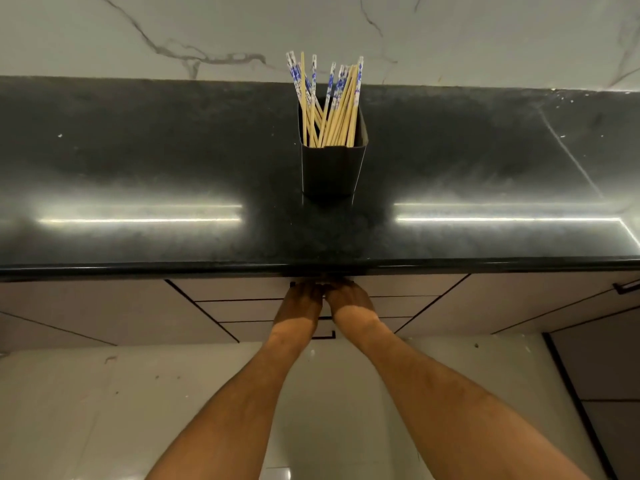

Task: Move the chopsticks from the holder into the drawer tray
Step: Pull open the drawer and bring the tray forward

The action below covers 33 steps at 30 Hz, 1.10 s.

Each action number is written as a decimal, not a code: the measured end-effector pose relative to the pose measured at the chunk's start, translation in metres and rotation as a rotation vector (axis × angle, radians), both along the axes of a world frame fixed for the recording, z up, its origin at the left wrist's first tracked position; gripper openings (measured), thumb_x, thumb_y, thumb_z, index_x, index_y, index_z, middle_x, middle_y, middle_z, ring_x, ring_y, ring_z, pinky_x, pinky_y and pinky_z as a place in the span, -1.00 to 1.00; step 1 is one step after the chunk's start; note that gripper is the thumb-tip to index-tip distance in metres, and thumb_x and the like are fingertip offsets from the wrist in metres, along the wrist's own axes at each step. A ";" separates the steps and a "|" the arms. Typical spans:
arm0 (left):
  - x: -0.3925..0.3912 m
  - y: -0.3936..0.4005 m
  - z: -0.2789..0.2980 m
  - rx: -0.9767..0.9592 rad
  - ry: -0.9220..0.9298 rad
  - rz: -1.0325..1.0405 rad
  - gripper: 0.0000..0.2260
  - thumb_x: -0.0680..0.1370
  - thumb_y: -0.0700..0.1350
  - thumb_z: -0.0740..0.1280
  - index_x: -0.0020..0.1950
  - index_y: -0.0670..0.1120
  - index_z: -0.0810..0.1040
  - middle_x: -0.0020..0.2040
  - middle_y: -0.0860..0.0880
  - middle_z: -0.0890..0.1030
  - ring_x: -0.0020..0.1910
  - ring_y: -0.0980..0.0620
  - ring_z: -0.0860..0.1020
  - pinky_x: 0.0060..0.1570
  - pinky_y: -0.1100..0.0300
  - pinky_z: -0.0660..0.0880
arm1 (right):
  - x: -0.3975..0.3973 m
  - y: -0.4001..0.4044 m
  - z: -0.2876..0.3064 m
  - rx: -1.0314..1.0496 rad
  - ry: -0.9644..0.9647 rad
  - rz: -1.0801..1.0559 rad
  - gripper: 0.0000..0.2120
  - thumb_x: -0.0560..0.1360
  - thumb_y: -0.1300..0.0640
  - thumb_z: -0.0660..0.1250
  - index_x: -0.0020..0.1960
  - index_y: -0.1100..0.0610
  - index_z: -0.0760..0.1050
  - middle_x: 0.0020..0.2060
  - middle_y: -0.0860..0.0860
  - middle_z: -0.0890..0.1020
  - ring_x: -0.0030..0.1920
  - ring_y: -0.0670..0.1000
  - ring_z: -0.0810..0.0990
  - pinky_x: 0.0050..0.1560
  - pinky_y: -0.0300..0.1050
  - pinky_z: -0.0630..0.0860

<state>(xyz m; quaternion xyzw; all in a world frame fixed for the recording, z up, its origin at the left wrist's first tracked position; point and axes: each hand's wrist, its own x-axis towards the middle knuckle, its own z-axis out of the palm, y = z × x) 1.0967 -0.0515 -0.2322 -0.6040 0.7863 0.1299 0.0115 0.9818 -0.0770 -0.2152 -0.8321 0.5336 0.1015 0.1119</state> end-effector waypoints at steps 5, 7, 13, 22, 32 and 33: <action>-0.008 -0.001 0.006 0.060 -0.025 -0.007 -0.66 0.70 -0.08 0.18 0.48 -0.07 0.35 0.44 -0.13 0.44 0.40 -0.09 0.43 0.41 0.18 0.36 | 0.001 0.001 0.001 -0.019 -0.037 -0.108 -0.79 0.69 -0.02 0.11 0.07 0.02 0.48 0.01 0.08 0.61 0.00 0.12 0.59 0.06 -0.02 0.53; -0.008 0.019 0.007 0.109 -0.019 -0.036 -0.66 0.71 -0.06 0.15 0.48 -0.08 0.38 0.45 -0.12 0.45 0.41 -0.09 0.44 0.32 0.25 0.42 | -0.003 0.016 -0.002 -0.022 -0.008 -0.080 -0.80 0.67 0.08 0.15 0.10 0.09 0.53 0.01 0.11 0.61 0.08 0.16 0.60 0.12 0.01 0.53; -0.005 0.060 0.013 0.160 0.099 0.206 -0.76 0.66 -0.25 0.23 0.31 -0.14 0.53 0.25 -0.15 0.62 0.17 -0.11 0.61 0.16 0.10 0.54 | -0.005 0.062 0.009 0.051 -0.079 -0.163 -0.84 0.61 0.24 0.30 0.12 0.15 0.63 0.02 0.11 0.70 0.02 0.11 0.67 0.09 -0.01 0.60; -0.012 0.148 0.018 0.179 0.163 0.208 -0.70 0.65 -0.18 0.29 0.39 -0.08 0.48 0.35 -0.10 0.54 0.30 -0.06 0.53 0.33 0.14 0.43 | -0.015 0.151 0.019 0.096 -0.108 -0.145 -0.78 0.65 0.14 0.29 0.25 0.16 0.58 0.12 0.13 0.67 0.11 0.11 0.66 0.22 -0.03 0.56; -0.023 0.250 0.000 0.185 0.108 0.177 -0.50 0.66 -0.12 0.28 0.58 -0.02 0.21 0.57 -0.07 0.28 0.56 -0.05 0.23 0.59 0.07 0.10 | -0.026 0.250 0.011 0.076 -0.054 -0.093 -0.79 0.62 0.20 0.31 0.23 0.16 0.61 0.10 0.12 0.69 0.11 0.12 0.65 0.28 -0.02 0.50; -0.024 0.257 0.000 0.183 0.100 0.183 -0.50 0.66 -0.13 0.28 0.57 -0.02 0.23 0.55 -0.07 0.30 0.55 -0.05 0.26 0.58 0.08 0.13 | -0.027 0.259 0.012 0.075 -0.049 -0.093 -0.78 0.62 0.21 0.30 0.22 0.16 0.61 0.10 0.12 0.69 0.11 0.12 0.65 0.27 -0.02 0.50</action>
